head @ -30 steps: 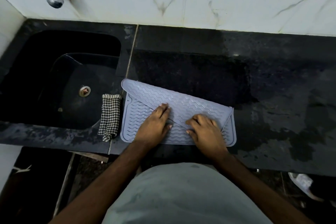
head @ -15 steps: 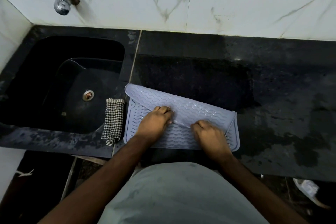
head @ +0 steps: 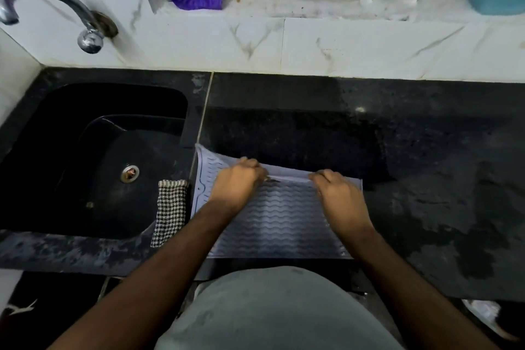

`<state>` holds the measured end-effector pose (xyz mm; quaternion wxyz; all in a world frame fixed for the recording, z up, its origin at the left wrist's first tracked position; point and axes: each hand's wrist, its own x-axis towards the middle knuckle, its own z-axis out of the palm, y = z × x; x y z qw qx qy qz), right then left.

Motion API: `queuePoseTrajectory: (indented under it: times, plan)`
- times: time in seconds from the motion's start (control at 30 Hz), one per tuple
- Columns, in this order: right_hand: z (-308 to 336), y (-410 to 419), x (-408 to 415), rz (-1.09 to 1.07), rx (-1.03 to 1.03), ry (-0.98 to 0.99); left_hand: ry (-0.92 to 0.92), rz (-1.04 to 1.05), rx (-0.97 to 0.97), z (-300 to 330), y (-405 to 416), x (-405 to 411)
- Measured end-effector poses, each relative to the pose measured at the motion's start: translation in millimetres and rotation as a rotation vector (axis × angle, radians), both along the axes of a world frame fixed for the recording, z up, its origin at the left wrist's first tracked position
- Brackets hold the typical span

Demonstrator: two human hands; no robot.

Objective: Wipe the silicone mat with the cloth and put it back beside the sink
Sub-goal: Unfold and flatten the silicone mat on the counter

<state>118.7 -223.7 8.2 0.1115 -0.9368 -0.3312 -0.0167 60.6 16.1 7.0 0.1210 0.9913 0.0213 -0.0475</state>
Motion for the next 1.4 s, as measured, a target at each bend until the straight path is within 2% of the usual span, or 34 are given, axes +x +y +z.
queuePoseTrajectory:
  times: [0.1,0.27,0.57,0.9,1.2,1.4]
  plan:
    - [7.8,-0.9,18.7,-0.018,0.001,-0.013,-0.044,0.008,0.046,11.4,-4.1,19.3]
    - [9.1,5.5,48.8,-0.069,-0.012,-0.018,-0.06,0.016,-0.021,16.4,-4.5,44.8]
    - [-2.5,17.2,62.1,-0.011,0.0,-0.04,-0.116,0.128,-0.122,7.1,-2.8,49.6]
    - [-6.8,58.3,25.0,0.114,-0.014,-0.049,-0.173,0.193,-0.152,1.4,9.5,4.0]
    - [-5.7,117.3,-19.2,0.214,-0.017,-0.082,-0.215,0.316,-0.183,0.4,52.3,-63.3]
    - [-8.3,162.4,-43.1,0.225,-0.035,-0.018,-0.222,0.387,-0.194,-0.1,83.9,-104.3]
